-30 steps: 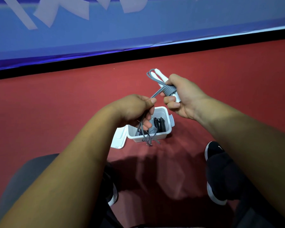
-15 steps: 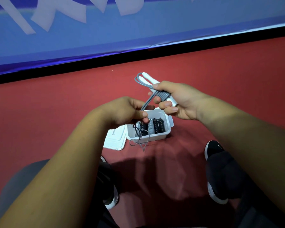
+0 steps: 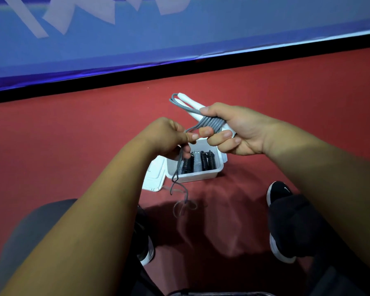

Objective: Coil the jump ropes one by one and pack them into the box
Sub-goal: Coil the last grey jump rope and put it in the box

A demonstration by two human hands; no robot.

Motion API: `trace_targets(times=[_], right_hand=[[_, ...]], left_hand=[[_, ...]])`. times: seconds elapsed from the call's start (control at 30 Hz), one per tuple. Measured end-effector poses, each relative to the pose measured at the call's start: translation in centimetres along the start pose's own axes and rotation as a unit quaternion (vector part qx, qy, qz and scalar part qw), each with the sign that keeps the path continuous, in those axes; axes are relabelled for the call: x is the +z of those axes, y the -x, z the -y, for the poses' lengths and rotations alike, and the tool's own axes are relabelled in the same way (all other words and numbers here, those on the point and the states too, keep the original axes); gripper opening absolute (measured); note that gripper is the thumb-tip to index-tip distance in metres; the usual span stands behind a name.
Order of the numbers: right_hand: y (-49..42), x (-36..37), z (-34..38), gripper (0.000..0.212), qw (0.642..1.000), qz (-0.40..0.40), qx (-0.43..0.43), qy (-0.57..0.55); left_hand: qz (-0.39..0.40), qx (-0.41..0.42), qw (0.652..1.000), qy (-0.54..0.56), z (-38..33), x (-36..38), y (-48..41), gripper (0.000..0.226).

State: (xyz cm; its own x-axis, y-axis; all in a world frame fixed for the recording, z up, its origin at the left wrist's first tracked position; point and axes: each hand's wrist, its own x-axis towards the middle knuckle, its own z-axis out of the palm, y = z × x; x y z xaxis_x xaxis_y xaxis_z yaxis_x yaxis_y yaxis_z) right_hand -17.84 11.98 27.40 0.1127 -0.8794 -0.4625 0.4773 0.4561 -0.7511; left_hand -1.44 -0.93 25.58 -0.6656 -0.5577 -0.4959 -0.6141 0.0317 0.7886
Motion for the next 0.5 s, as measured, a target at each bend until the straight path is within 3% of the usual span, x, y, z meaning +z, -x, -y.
trace_targets(times=[0.1,0.23,0.37,0.5], right_hand=[[0.4,-0.3,-0.4,0.022,0.998,0.052,0.027,0.034],[0.8,-0.9,-0.9,0.031,0.986,0.125,0.091,0.060],[0.7,-0.9,-1.4,0.030,0.971,0.169,0.142,0.091],[0.6,-0.7,-1.7,0.019,0.968,0.150,0.151,0.131]], left_hand=[[-0.001,0.034,0.998,0.052,0.1,-0.4,-0.2,0.008],[0.014,0.086,0.992,0.090,0.0,-1.1,0.3,0.022],[0.034,0.112,0.987,0.109,-0.6,-1.3,0.7,0.019],[0.022,0.148,0.987,0.052,-1.0,-1.3,0.6,0.026]])
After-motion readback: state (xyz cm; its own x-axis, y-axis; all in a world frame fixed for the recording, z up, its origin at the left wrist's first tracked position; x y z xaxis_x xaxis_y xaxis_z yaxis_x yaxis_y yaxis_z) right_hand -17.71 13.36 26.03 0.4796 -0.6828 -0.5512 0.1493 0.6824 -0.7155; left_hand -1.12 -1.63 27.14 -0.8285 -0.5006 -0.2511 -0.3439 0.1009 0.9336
